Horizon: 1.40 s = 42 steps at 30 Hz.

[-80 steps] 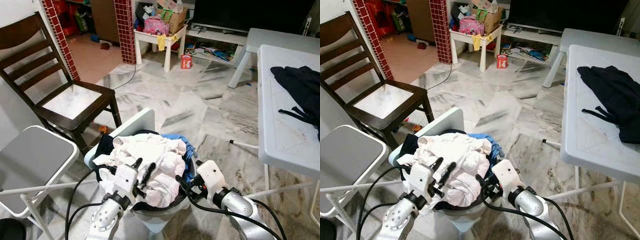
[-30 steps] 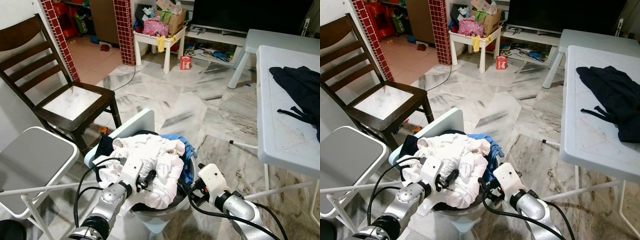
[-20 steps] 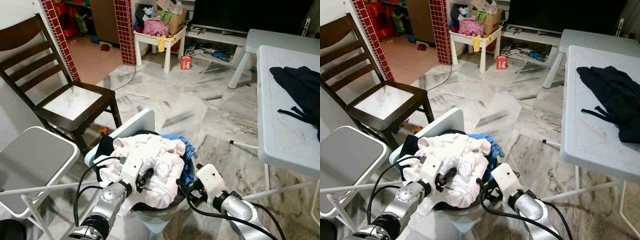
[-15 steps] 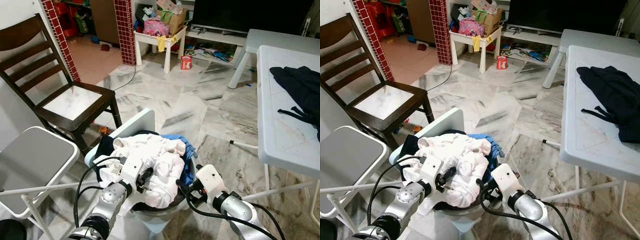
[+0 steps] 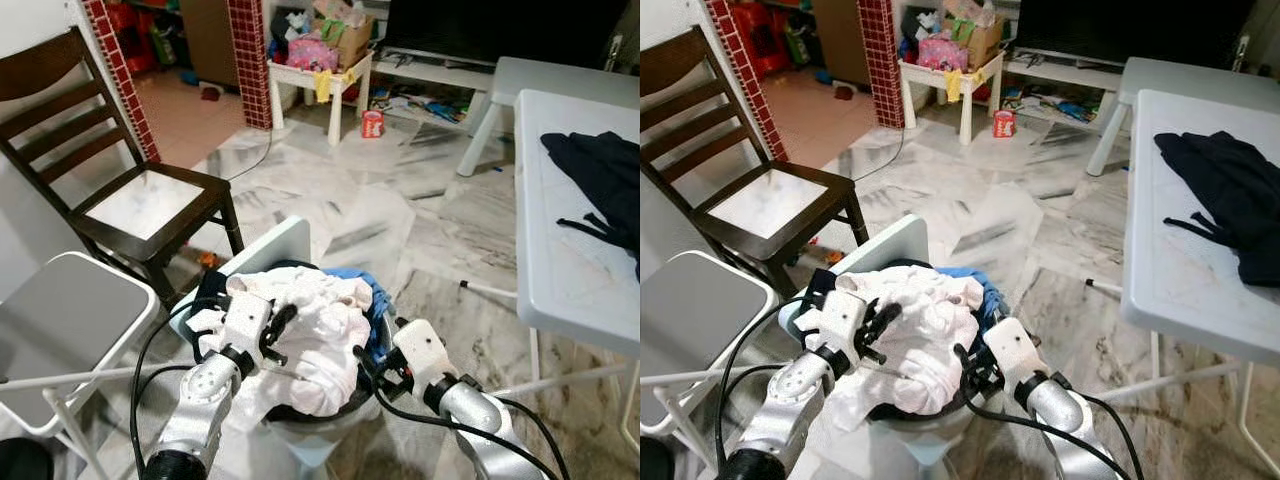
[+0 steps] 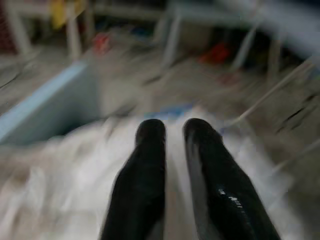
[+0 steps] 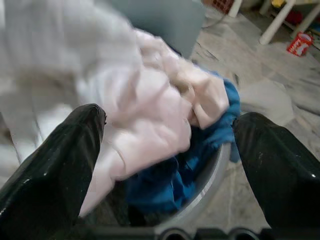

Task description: Hang hanger

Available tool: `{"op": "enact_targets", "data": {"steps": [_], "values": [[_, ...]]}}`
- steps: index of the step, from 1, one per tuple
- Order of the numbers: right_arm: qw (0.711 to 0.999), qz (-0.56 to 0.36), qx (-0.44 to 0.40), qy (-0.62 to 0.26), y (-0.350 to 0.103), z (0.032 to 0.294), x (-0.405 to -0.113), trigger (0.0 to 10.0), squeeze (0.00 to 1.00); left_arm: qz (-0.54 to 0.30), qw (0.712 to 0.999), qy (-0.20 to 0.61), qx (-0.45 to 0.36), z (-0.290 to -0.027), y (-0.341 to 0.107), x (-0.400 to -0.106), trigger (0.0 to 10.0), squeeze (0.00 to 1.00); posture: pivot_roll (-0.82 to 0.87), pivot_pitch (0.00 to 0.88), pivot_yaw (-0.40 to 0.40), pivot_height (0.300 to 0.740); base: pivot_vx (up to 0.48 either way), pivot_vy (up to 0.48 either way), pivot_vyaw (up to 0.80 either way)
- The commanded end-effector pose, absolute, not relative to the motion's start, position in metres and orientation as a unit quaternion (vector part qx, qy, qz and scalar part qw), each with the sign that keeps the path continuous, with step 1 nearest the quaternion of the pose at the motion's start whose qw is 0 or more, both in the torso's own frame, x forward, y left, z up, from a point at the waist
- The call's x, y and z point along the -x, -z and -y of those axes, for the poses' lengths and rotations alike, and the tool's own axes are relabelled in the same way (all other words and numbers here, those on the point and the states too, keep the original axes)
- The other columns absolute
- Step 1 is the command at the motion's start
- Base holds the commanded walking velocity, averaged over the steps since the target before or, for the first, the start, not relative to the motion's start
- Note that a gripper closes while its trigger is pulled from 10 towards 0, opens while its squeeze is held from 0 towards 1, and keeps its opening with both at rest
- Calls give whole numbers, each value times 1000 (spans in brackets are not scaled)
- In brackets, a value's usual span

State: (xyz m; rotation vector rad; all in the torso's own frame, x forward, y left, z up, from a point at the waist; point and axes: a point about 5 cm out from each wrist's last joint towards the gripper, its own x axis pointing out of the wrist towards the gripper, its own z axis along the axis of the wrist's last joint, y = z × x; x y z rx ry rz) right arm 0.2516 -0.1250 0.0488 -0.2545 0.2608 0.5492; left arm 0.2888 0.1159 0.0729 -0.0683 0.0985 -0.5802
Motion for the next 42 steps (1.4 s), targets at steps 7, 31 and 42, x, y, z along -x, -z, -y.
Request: {"op": "enact_targets", "data": {"steps": [7,31,42], "values": [[943,-92,95,-304,-66,120,-268,10000,0,23,940,331,77,-111,-137,-304,0,0,-105,7,6,740,0,0,0],[897,-118,136,-403,-43,85,-263,10000,0,-128,964,221,-76,-154,-29,-247,10000,0,-66,14,-3,740,0,0,0],[897,-139,185,-376,-27,41,-275,5804,0,-103,967,214,-92,-153,-28,-224,10000,0,-17,34,-18,740,0,0,0]]}}
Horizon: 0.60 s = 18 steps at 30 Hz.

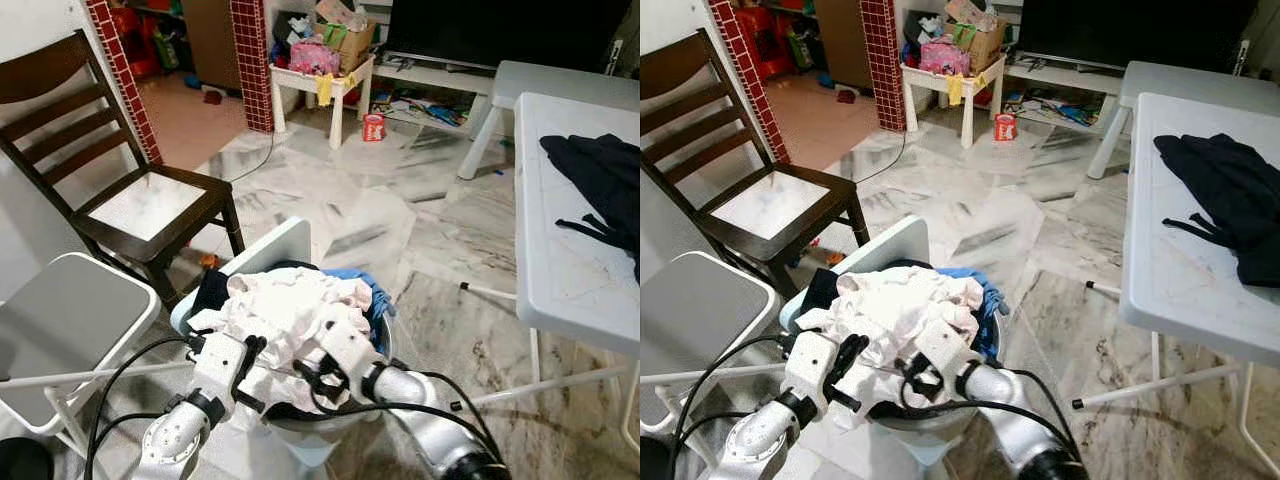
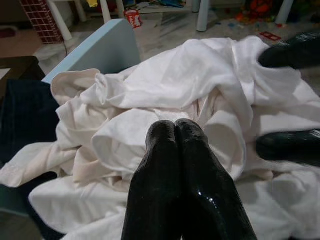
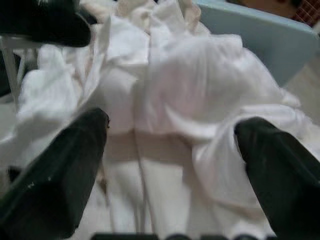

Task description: Hang hanger

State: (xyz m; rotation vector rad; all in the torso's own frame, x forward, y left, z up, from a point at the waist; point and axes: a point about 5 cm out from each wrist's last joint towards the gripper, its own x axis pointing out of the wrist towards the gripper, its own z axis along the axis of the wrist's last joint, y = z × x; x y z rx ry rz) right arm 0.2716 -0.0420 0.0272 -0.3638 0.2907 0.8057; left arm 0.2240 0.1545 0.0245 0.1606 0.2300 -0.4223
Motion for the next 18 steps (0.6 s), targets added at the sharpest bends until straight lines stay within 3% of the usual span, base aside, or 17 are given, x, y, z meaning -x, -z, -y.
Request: {"op": "enact_targets", "data": {"steps": [1,3,4,11,18], "values": [[900,-140,185,-368,-27,40,-277,3137,0,-102,967,214,-93,-153,-28,-223,10000,0,-17,34,-18,740,0,0,0],[907,-140,186,-350,-27,39,-280,3137,0,-102,967,214,-93,-153,-28,-222,10000,0,-12,36,-20,740,0,0,0],[912,-137,181,-343,-29,38,-282,0,0,-102,966,216,-96,-153,-29,-222,10000,0,-8,37,-21,740,0,0,0],[922,-134,196,-306,-30,45,-292,0,0,-102,964,221,-105,-151,-28,-219,10000,0,-6,39,-19,740,0,0,0],[920,-171,236,-262,-17,68,-295,0,0,-105,959,236,-115,-148,-25,-216,10000,0,-12,41,-15,740,0,0,0]]}}
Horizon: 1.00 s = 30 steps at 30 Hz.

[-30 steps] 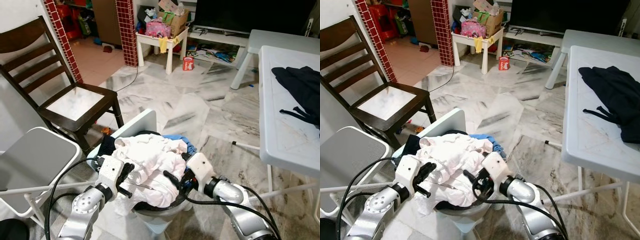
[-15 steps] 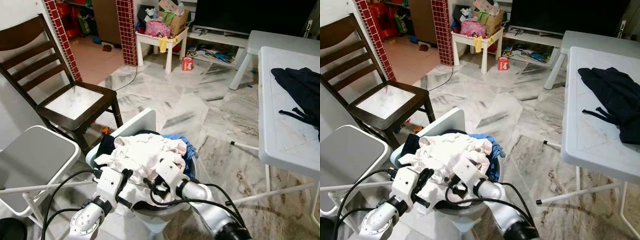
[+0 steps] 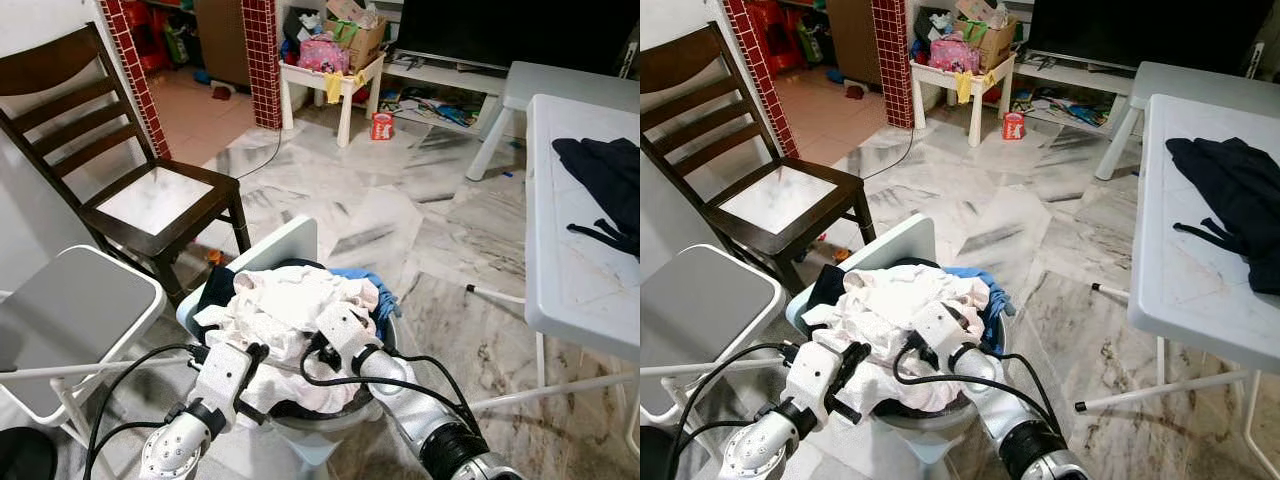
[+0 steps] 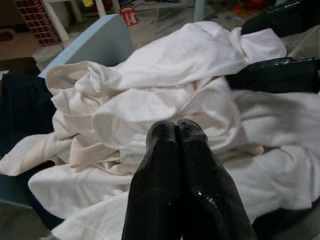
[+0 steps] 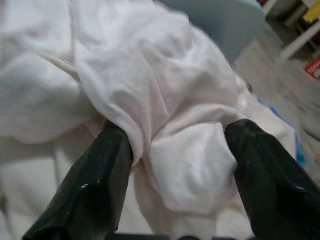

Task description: Hang hanger

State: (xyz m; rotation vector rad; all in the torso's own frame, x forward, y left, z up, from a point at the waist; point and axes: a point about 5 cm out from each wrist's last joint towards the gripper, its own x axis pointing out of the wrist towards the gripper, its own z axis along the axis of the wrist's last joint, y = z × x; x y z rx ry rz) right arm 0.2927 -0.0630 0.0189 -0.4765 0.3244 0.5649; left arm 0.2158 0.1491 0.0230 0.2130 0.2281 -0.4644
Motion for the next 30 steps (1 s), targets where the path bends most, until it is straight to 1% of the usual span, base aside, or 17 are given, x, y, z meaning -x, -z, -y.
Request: {"op": "enact_targets", "data": {"steps": [1,6,11,12,15,18,23,24,26,28,30], "values": [[920,-173,235,-263,-16,69,-295,0,0,-105,959,236,-115,-148,-25,-216,10000,0,-12,41,-15,740,0,0,0],[911,-191,250,-267,-8,75,-291,0,0,-102,957,242,-122,-145,-26,-216,10000,0,-6,40,-17,740,0,0,0],[913,-199,237,-267,-5,76,-290,0,0,-101,957,241,-125,-144,-27,-217,10000,0,-3,39,-19,740,0,0,0],[918,-215,210,-260,-3,76,-289,0,0,-100,958,239,-125,-144,-27,-217,10000,0,2,38,-22,740,0,0,0],[920,-222,193,-260,-2,75,-288,0,0,-100,958,238,-126,-145,-27,-218,10000,0,2,37,-26,740,0,0,0],[923,-230,151,-268,-2,70,-287,0,0,-100,957,240,-130,-144,-26,-218,10000,0,1,35,-28,740,0,0,0],[925,-234,117,-275,-4,67,-288,0,0,-99,956,242,-132,-143,-26,-218,10000,0,-1,33,-29,740,0,0,0],[930,-236,47,-277,-10,62,-292,0,0,-97,956,244,-133,-141,-27,-219,10000,0,-7,29,-29,740,0,0,0],[931,-236,8,-277,-15,59,-294,0,0,-95,955,245,-134,-140,-28,-219,10000,0,-11,28,-29,740,0,0,0],[932,-238,-50,-269,-21,58,-300,0,0,-92,955,246,-135,-138,-28,-222,10000,0,-13,25,-28,740,0,0,0],[932,-238,-59,-268,-23,58,-301,0,0,-92,955,246,-136,-137,-28,-223,10000,0,-14,25,-27,740,0,0,0]]}}
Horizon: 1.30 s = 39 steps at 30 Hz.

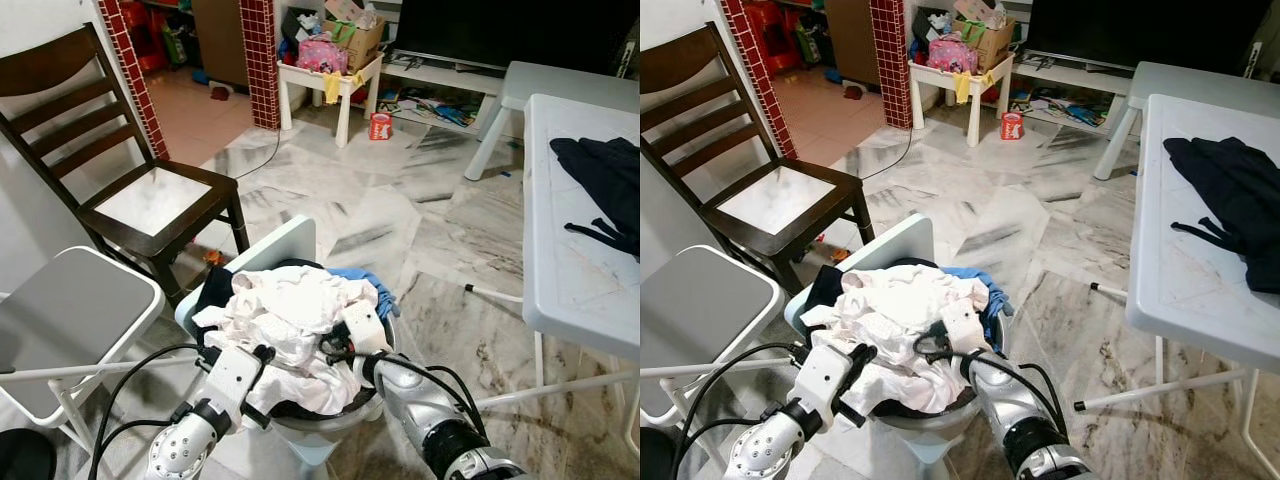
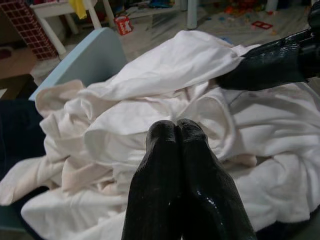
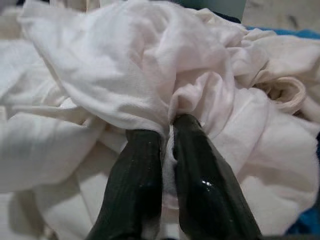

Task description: Hang hanger

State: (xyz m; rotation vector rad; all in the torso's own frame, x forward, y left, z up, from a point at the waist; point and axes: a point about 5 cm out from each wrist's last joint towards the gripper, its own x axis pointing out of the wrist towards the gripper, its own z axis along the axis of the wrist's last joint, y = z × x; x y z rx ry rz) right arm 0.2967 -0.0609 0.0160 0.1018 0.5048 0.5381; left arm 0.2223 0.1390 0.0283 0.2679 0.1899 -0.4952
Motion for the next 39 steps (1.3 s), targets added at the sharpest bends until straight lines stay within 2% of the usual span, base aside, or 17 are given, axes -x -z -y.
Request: {"op": "enact_targets", "data": {"steps": [1,6,14,16,19,23,30,33,39], "values": [[931,-238,-75,-266,-24,58,-302,0,0,-91,955,246,-136,-137,-29,-223,10000,0,-16,23,-28,740,0,0,0],[924,-230,-171,-252,-43,57,-316,0,0,-91,955,247,-136,-135,-28,-226,10000,0,-19,17,-30,740,0,0,0],[909,-190,-266,-259,-79,58,-332,0,0,-89,956,242,-138,-135,-27,-228,10000,0,-20,7,-33,740,0,0,0],[898,-147,-327,-254,-108,66,-342,0,0,-91,959,220,-153,-141,-24,-231,10000,0,-25,1,-30,740,0,0,0],[893,-116,-352,-256,-132,74,-348,0,0,-107,963,187,-164,-150,-18,-234,10000,0,-33,0,-29,740,0,0,0],[891,-102,-351,-271,-149,78,-346,0,0,-114,967,164,-158,-155,-15,-237,10000,0,-44,0,-26,740,0,0,0],[881,-93,-309,-345,-166,88,-322,0,0,-100,976,124,-149,-164,-21,-252,10000,0,-56,0,-22,740,0,0,0],[872,-91,-283,-389,-167,101,-304,0,0,-99,980,109,-136,-168,-23,-260,10000,0,-58,0,-21,740,0,0,0],[868,-91,-263,-412,-168,127,-284,0,0,-89,985,102,-109,-167,-27,-267,10000,0,-81,0,-5,740,0,0,0]]}}
